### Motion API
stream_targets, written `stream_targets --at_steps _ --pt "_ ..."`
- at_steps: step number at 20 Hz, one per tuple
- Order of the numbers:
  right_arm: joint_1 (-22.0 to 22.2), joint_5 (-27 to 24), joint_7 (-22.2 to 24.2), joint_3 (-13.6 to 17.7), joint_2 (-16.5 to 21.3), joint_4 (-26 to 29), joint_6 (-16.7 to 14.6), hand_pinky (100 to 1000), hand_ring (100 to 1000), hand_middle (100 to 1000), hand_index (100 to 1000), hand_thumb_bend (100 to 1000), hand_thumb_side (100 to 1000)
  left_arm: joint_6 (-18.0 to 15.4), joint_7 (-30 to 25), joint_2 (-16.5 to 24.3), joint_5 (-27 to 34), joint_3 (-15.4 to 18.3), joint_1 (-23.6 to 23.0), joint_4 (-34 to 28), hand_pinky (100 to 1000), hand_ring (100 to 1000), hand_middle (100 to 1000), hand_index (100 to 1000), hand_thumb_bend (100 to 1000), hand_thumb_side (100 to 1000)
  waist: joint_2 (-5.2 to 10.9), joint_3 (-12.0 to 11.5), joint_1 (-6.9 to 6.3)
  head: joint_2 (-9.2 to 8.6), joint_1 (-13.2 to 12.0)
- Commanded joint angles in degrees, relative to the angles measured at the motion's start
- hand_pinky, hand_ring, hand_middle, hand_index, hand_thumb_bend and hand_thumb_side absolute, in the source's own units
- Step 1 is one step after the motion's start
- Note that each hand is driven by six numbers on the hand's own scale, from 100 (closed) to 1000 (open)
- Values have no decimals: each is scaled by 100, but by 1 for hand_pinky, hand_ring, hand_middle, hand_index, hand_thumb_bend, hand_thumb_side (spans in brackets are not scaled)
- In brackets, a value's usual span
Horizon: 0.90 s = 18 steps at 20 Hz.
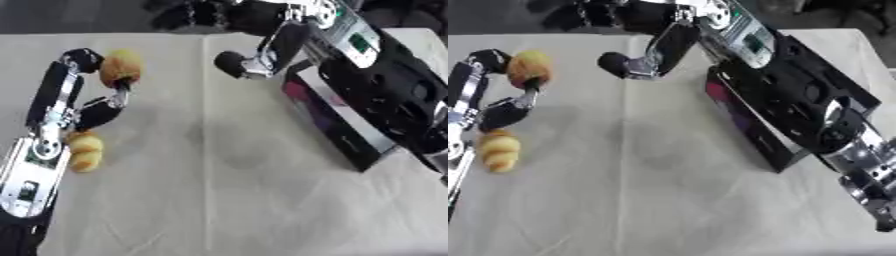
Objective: Pick up the objects with one hand, pass them to the other hand, and then place them into the box on the other side of the table.
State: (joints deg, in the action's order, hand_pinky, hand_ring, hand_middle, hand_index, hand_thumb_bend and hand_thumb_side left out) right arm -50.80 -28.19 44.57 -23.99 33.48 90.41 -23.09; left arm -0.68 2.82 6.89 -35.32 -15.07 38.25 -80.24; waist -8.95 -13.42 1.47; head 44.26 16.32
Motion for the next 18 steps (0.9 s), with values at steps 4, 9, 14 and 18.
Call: stream_targets --at_steps 4,9,14,18 --pt "-171 549 740 144 -69 -270 -1215 1000 984 1000 1000 100 198 -29 -92 -49 8 -79 76 -211 764 681 572 559 100 178 149 -21 28 -14 30" --pt "-180 874 740 124 -194 -531 -1385 1000 1000 1000 1000 100 157 0 -153 -83 69 -121 80 -243 764 681 571 558 100 179 134 -36 14 -14 51" --pt "-212 1122 740 208 -309 -788 -1421 1000 987 1000 1000 100 144 3 -164 -113 91 -152 86 -308 763 680 570 556 100 178 119 -46 -1 -14 70" --pt "-234 1391 740 227 -402 -988 -1555 1000 985 1000 1000 100 161 -1 -169 -148 87 -187 85 -368 763 681 570 555 100 174 102 -57 -8 -14 89"
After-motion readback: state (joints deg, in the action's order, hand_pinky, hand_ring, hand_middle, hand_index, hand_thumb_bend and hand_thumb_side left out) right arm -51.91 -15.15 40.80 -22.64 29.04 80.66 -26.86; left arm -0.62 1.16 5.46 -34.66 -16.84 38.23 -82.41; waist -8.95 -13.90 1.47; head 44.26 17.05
